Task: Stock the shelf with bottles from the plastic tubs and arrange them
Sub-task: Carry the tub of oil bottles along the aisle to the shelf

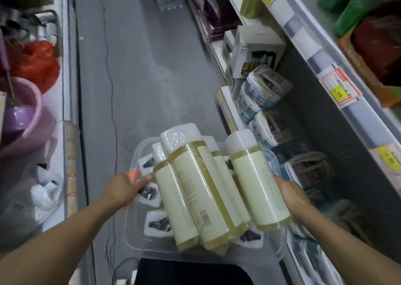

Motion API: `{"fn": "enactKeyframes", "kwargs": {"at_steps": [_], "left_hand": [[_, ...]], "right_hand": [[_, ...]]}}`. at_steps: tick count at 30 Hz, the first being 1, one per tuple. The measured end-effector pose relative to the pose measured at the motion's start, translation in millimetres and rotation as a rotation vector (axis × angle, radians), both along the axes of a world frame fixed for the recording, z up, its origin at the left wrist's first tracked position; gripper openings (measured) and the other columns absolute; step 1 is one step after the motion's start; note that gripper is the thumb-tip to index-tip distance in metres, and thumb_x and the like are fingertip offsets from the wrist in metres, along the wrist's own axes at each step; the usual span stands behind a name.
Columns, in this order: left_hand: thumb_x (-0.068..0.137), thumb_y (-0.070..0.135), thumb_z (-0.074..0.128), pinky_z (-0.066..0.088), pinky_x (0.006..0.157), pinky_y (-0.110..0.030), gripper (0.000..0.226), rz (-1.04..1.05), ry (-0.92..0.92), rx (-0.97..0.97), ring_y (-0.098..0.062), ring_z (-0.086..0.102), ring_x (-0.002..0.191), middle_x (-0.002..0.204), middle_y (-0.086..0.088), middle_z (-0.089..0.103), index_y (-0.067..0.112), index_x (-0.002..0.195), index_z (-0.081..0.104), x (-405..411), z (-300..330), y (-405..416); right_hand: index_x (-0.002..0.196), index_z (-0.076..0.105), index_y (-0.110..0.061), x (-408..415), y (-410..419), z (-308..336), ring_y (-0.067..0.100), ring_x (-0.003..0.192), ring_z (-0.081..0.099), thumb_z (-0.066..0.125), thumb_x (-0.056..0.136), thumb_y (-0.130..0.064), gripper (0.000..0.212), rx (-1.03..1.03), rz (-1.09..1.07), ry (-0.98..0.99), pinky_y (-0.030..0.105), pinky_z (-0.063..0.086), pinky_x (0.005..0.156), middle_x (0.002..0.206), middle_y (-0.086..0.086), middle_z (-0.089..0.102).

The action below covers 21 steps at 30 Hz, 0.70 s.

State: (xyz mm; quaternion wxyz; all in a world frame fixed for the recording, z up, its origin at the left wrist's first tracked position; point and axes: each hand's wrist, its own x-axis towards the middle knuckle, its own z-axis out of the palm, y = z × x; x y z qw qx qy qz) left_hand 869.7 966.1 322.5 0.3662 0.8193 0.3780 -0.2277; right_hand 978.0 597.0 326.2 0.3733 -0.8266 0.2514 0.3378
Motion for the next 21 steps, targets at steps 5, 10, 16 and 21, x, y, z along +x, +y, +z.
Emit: {"fn": "enactKeyframes", "kwargs": {"at_steps": [5,10,16,21], "left_hand": [[0.080,0.058,0.061,0.058,0.074,-0.044,0.052,-0.107,0.039,-0.005,-0.031,0.067,0.069,0.070,-0.014,0.068,0.008,0.071,0.063,81,-19,42],[0.081,0.051,0.065,0.058,0.070,-0.047,0.048,-0.202,0.013,-0.057,-0.032,0.065,0.063,0.066,-0.017,0.067,0.005,0.068,0.064,161,-35,78],[0.083,0.045,0.066,0.057,0.063,-0.043,0.044,-0.307,0.007,-0.061,-0.027,0.062,0.052,0.055,-0.011,0.063,0.006,0.063,0.062,236,-53,96],[0.085,0.046,0.065,0.058,0.071,-0.043,0.039,-0.362,0.057,-0.045,-0.029,0.066,0.064,0.065,-0.011,0.067,0.011,0.066,0.064,290,-80,94]], "right_hand": [[0.086,0.063,-0.008,40,31,-17,0.026,0.077,0.062,0.049,0.090,-0.049,0.044,-0.058,-0.129,0.007,0.030,0.044,0.066,0.090,0.013,0.067],[0.082,0.063,-0.010,74,62,-33,0.026,0.080,0.062,0.052,0.090,-0.044,0.037,-0.111,-0.275,0.067,0.032,0.046,0.070,0.096,0.015,0.066],[0.094,0.063,-0.012,111,81,-57,0.027,0.086,0.064,0.046,0.082,-0.057,0.050,-0.121,-0.307,0.095,0.032,0.047,0.071,0.099,0.013,0.068],[0.100,0.063,-0.006,144,82,-90,0.022,0.079,0.059,0.042,0.093,-0.047,0.046,-0.130,-0.331,0.122,0.026,0.035,0.059,0.099,0.013,0.066]]}}
